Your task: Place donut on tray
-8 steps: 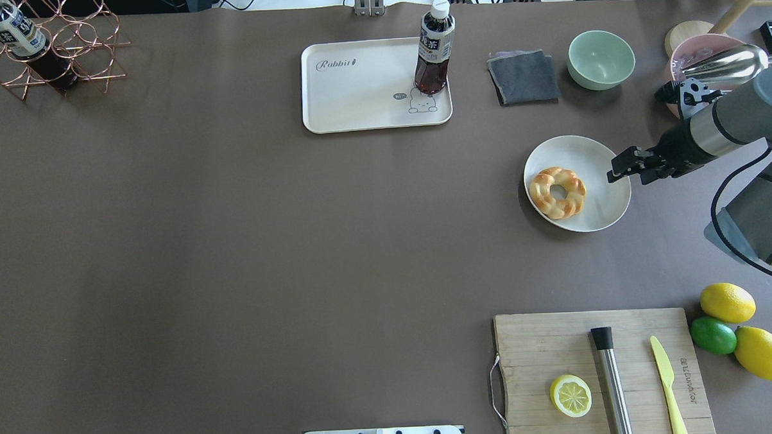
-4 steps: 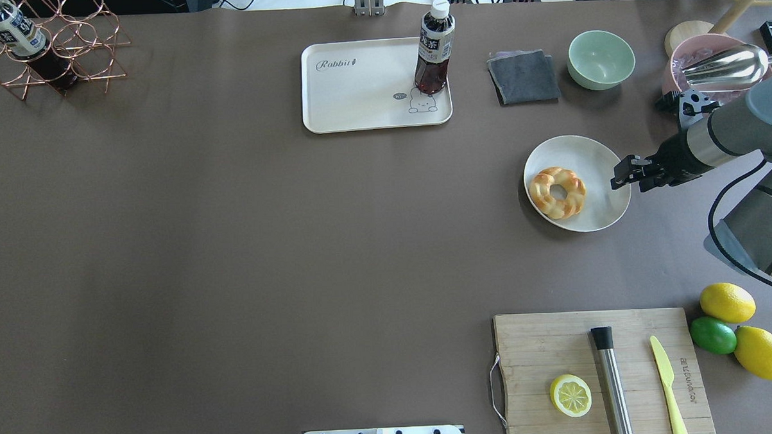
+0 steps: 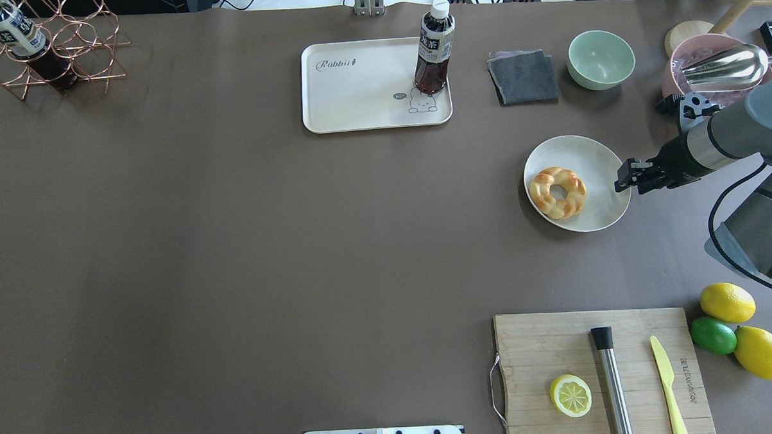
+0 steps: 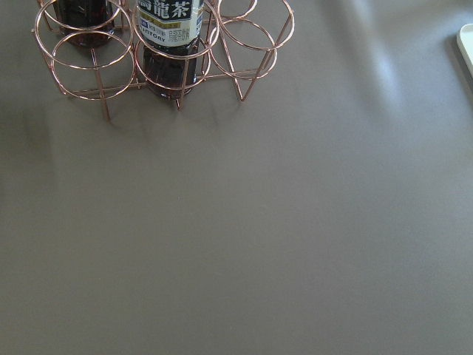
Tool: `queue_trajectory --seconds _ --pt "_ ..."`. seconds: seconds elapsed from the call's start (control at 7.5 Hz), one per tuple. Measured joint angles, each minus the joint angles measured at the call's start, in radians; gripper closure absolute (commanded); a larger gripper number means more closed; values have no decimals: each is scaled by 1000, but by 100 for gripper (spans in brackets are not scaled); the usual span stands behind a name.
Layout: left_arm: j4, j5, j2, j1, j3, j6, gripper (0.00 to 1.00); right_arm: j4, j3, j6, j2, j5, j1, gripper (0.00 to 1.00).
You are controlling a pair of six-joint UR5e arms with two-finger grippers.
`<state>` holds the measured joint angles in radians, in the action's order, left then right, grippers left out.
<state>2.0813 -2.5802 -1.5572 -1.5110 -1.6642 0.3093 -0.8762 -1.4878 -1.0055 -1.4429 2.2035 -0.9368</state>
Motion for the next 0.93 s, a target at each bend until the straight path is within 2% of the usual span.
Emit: queue_trajectory --seconds 0.53,0.93 --pt "17 -5 6 0 0 7 2 -2 -67 -79 20 3 11 100" --pt "19 -14 -12 0 -12 109 2 -9 -97 -248 167 -6 66 100"
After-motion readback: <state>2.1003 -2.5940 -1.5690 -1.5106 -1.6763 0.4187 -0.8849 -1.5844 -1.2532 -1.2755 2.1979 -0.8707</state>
